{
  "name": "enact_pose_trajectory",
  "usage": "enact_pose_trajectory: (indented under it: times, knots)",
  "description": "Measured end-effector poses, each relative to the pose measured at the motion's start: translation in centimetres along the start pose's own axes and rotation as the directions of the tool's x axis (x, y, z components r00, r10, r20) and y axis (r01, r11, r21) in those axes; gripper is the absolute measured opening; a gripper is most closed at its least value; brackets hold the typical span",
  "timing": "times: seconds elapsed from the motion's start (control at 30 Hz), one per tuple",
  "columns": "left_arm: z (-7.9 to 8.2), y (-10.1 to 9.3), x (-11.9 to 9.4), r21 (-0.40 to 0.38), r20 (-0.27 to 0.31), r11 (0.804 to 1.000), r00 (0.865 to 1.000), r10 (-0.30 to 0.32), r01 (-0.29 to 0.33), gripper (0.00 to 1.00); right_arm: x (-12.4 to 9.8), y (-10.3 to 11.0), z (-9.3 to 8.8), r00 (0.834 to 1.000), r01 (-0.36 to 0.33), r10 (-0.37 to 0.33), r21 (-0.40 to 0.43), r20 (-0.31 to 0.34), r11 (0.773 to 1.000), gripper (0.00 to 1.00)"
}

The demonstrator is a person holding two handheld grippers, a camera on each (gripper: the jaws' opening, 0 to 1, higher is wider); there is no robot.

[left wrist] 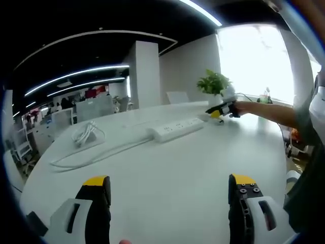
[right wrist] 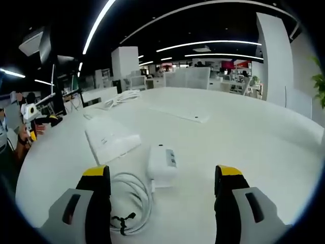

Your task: Straighten the power strip on the desk, plug the charger into it

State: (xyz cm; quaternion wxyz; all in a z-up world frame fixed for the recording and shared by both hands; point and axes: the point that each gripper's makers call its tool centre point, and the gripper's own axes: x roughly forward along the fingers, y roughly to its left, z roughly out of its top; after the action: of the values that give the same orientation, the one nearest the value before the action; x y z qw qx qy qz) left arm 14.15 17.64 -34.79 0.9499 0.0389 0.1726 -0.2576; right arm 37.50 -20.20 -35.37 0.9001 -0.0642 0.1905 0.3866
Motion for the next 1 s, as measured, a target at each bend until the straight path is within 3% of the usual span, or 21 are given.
enact_pose_trajectory:
  times: [0.27, 0.6, 0.83, 1.0]
  knots:
    - [-0.1, 0.2, 0.0, -0.003, -0.001, 1.0, 1.0, 0.002, -0.002, 0.99, 1.0, -0.3, -0.1, 1.0, -0.005, 0.005, 0.012, -0.007, 1.0, 0.81]
    - [-0.3, 0.6, 0.2, -0.01, -0.003, 1.0, 1.0, 0.007, -0.007, 0.99, 1.6, -0.8, 0.2, 1.0, -0.006, 0.006, 0.035, -0.006, 0.999, 0.68]
    - [-0.3, 0.9, 0.2, -0.014, -0.003, 1.0, 1.0, 0.01, -0.01, 0.99, 2.0, -0.8, -0.2, 1.0, -0.001, 0.001, 0.033, -0.018, 0.999, 0.67]
    - [-0.4, 0.9, 0.3, -0.015, -0.004, 1.0, 1.0, 0.009, -0.009, 0.99, 2.2, -0.9, -0.1, 1.0, -0.003, 0.004, 0.034, -0.022, 0.999, 0.59]
